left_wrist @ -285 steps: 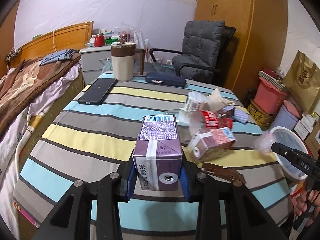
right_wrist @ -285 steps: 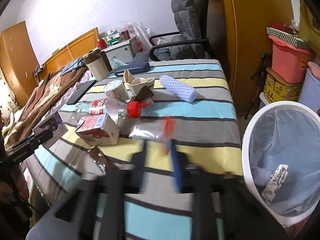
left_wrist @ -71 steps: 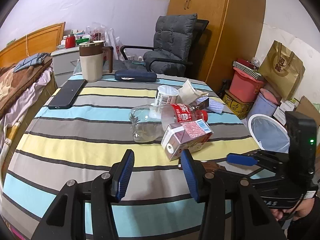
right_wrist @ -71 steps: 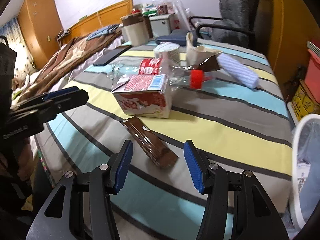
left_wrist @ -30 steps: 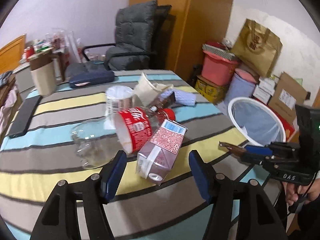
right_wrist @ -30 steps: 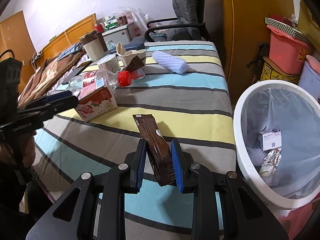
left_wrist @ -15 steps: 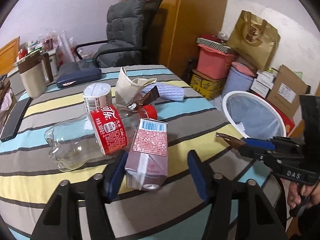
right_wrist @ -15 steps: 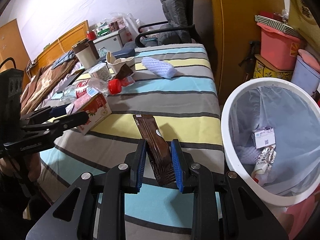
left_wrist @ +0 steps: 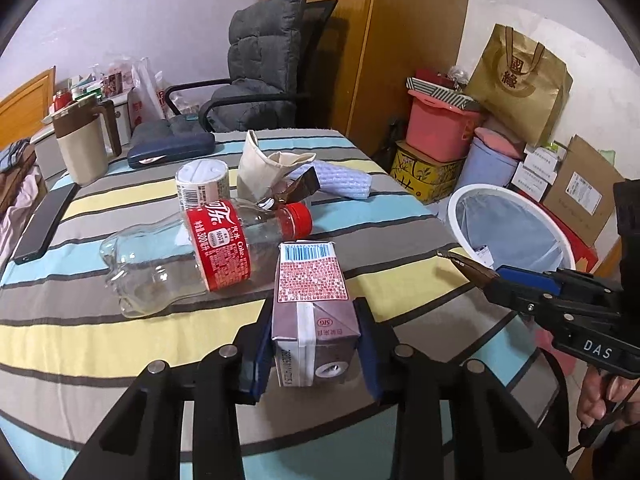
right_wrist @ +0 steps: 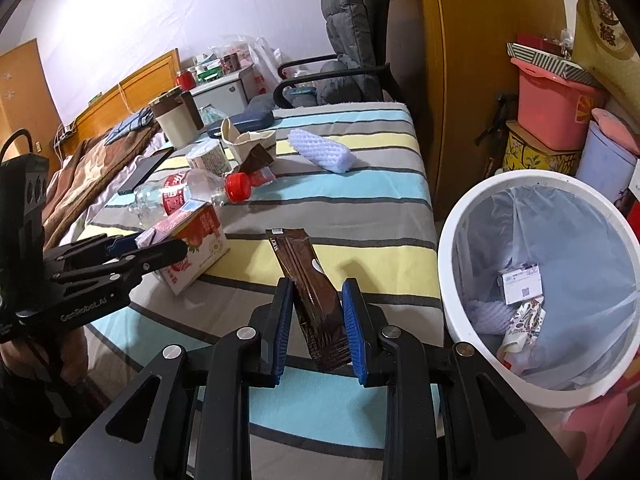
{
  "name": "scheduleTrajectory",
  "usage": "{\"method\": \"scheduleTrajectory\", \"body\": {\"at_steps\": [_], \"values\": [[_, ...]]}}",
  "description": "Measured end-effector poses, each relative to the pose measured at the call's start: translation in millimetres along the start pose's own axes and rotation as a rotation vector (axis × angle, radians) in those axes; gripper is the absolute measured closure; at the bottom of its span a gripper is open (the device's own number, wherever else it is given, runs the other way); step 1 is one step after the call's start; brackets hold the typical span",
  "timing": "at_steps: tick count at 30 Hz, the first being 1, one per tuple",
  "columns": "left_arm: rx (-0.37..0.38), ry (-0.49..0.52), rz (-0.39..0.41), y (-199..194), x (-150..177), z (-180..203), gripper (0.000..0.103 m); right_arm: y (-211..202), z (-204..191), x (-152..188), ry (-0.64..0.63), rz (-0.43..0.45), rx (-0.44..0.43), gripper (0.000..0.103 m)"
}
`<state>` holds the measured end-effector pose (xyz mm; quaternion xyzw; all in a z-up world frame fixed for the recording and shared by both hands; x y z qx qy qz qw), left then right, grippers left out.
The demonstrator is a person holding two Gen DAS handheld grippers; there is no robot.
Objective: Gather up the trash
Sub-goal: 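Carry the pink carton and brown wrapper to the bin and open both tools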
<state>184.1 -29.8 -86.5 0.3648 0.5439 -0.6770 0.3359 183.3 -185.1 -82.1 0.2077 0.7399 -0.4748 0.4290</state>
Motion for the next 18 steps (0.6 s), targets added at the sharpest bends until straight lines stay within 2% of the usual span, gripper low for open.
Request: {"method": "scheduleTrajectory", "body": {"at_steps": [18], "values": [[0.029, 0.002, 0.049, -27, -10, 20, 0.066, -13, -5, -7, -0.009, 0.04, 0.004, 0.075]]}}
Point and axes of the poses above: each gripper's, at about its wrist camera, not at the fingertips, and y roughly the way its jaws point, z to its right, x to its underside, the point moved 9 cm from there along y, roughly the way its jaws point, and after that the axes turned 13 degrees about z, right-handed, at the moved point
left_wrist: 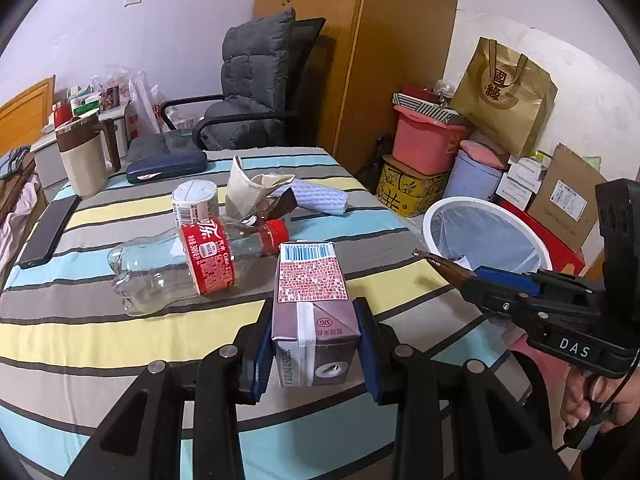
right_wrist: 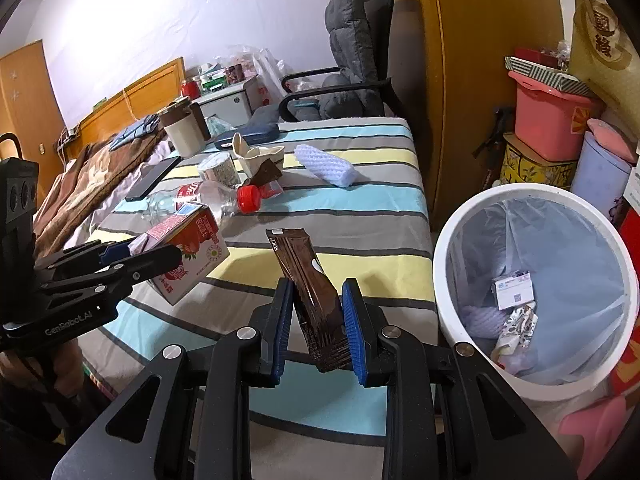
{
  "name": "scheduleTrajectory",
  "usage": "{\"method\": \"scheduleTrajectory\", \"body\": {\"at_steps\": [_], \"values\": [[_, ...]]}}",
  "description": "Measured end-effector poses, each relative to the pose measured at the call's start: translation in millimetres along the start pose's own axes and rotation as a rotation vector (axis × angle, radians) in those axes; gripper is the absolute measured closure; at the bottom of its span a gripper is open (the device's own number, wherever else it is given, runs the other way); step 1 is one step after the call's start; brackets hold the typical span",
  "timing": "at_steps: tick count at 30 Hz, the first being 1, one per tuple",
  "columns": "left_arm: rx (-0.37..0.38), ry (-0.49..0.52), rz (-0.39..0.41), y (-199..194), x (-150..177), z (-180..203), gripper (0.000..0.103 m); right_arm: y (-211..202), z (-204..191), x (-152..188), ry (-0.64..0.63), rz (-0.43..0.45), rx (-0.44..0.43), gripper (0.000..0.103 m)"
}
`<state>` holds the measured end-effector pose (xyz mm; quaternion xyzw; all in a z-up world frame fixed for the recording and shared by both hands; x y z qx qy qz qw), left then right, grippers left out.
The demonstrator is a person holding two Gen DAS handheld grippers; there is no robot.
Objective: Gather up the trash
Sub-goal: 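Carry the pink carton and brown wrapper to the bin and open both tools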
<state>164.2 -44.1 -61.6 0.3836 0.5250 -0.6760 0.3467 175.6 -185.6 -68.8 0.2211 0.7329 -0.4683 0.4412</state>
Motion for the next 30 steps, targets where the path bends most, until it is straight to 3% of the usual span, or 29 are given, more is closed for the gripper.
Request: {"method": "scheduleTrajectory", "body": {"at_steps": [16, 30], "values": [[0.063, 0.025, -0.004, 16, -12, 37, 0.066, -14, 27, -6, 0.028, 0.034, 0.058, 0.075], [0.206, 0.089, -0.018, 54, -29, 116, 0.066, -42, 94, -7, 0.096, 0.065, 0.208, 0.075]]}}
Point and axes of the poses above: each gripper's, at about its wrist camera, not at the fingertips, and y roughly the way its jaws point, z to its right, x to its underside, the point moved 9 cm from there along y, roughly the way its jaws point, and after that the axes turned 13 degrees about z, right-handed, at the moved point
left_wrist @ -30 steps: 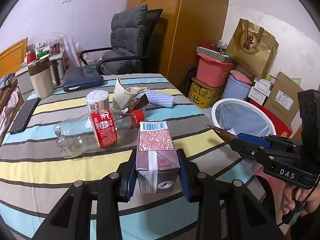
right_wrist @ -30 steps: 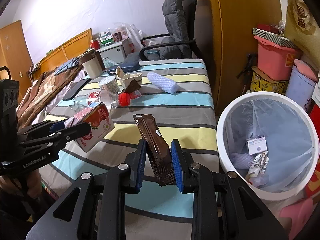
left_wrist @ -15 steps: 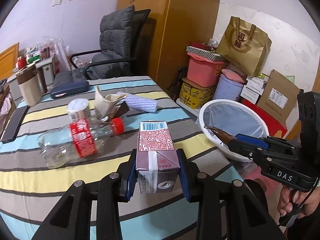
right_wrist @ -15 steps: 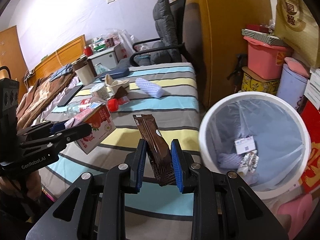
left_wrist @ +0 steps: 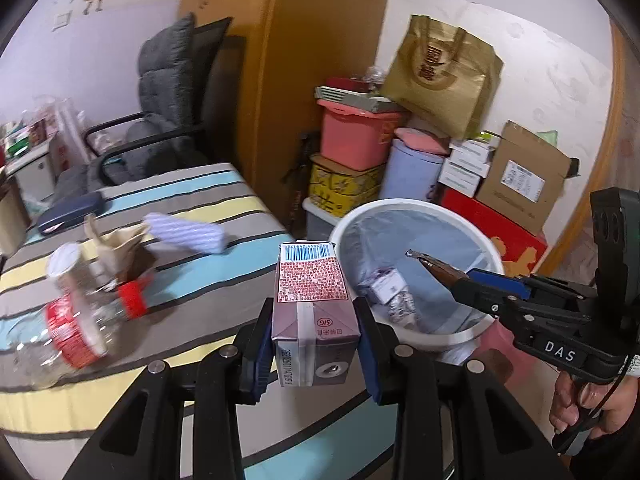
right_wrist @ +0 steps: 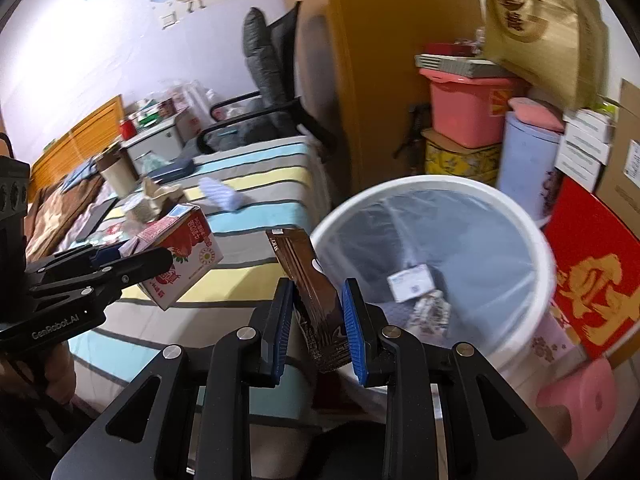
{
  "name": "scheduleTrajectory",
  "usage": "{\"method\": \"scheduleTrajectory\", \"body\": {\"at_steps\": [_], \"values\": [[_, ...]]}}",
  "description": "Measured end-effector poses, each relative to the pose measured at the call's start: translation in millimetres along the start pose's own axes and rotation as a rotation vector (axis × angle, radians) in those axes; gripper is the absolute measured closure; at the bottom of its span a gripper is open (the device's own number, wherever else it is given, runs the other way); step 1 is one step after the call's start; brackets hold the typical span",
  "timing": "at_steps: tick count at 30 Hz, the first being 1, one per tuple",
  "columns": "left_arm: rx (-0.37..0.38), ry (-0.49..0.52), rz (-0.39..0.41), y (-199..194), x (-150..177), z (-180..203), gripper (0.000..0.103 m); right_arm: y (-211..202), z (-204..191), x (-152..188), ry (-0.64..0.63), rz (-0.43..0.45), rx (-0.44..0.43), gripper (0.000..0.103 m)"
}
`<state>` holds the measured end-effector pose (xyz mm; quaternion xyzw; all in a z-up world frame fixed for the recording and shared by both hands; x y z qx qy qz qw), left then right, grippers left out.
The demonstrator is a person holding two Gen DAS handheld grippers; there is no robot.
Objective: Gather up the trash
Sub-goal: 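Carry the pink carton and brown wrapper to the bin and open both tools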
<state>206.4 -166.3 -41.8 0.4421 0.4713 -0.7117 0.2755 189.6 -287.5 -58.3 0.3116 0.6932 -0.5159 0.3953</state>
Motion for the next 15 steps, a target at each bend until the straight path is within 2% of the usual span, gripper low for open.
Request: {"method": "scheduleTrajectory", "body": {"at_steps": [7, 15], "values": [[0.065, 0.035, -0.009, 26, -7, 32, 0.066, -1, 23, 3, 0.028, -0.01, 0.062, 0.075], [0.118, 0.043, -0.04, 52, -2, 50, 0.066, -1, 39, 6, 0.032, -0.03, 0.105, 0.075]]}}
Point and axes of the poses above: each gripper's, at about its wrist camera, not at the fingertips, and y roughly the way its jaws point, z to its right, x to its underside, the point moved 9 cm from there along y, roughly the way its jaws point, and after that the axes turned 13 degrees about z, right-handed, at the moved point
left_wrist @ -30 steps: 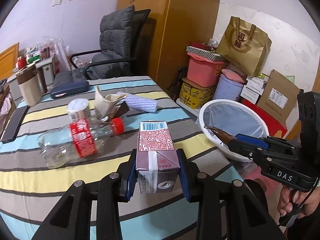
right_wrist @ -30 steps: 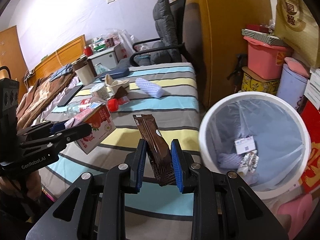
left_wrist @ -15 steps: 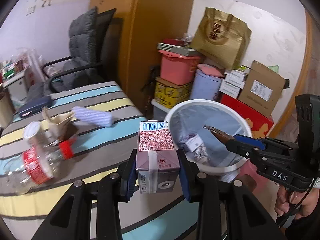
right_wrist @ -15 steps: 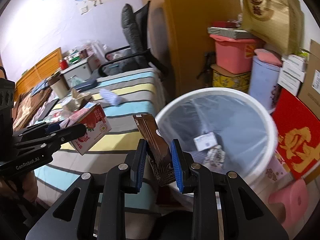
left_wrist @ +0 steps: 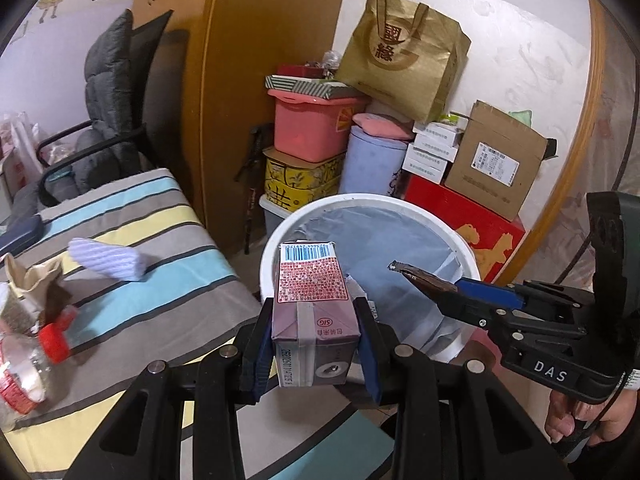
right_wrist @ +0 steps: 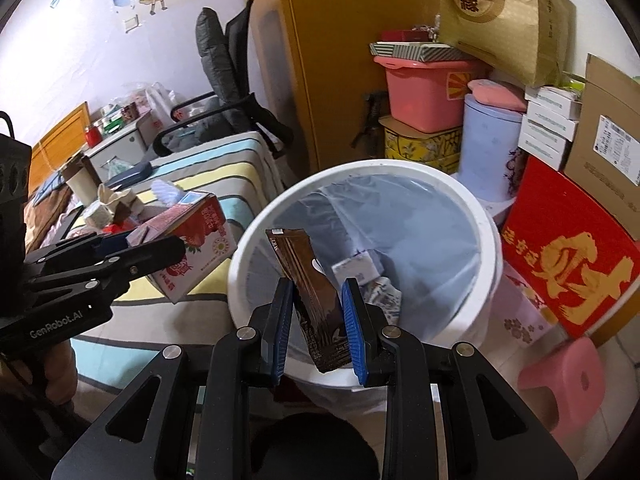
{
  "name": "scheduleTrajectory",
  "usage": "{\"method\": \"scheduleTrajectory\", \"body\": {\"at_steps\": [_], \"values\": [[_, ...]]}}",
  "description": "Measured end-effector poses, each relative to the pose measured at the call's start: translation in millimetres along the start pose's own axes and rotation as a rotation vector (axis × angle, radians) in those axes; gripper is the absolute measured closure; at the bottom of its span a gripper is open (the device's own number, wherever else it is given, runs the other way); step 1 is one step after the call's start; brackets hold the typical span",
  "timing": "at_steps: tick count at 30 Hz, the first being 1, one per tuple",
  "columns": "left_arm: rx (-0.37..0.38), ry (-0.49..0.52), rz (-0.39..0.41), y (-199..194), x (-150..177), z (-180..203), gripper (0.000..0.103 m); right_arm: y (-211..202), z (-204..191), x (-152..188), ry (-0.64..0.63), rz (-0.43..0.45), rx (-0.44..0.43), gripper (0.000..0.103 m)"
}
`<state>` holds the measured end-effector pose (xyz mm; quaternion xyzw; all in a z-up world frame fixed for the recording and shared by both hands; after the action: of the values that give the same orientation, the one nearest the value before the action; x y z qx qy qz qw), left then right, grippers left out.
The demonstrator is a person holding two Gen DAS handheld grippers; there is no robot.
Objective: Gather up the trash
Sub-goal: 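Carry the pink carton and brown wrapper to the bin and open both tools, then move both tools back over the table toward the bottle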
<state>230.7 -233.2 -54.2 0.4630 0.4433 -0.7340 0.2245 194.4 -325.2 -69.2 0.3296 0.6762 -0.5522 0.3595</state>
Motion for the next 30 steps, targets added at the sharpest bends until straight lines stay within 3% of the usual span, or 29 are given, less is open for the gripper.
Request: {"method": "scheduleTrajectory", "body": {"at_steps": [20, 25, 30], "values": [[0.056, -0.024, -0.076, 45, 11, 6, 0.065, 13, 23, 7, 0.018, -0.046, 0.075, 0.074], [0.064, -0.036, -0.065, 46, 8, 6, 0.056, 12, 22, 5, 0.022, -0.03, 0.07, 0.06], [0.065, -0.042, -0.057, 42, 5, 5, 0.056, 8, 23, 2, 0.026, -0.015, 0.074, 0.058]]}}
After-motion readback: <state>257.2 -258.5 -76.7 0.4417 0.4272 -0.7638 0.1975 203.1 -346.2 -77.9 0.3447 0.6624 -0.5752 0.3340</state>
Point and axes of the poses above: each gripper's, at about its wrist camera, not at the fingertips, and y roughly the way its jaws point, z to its right, x to its underside, the point moved 9 cm from there along y, roughly the way its jaws point, and after that the axes turned 13 degrees about z, right-handed, at the moved point
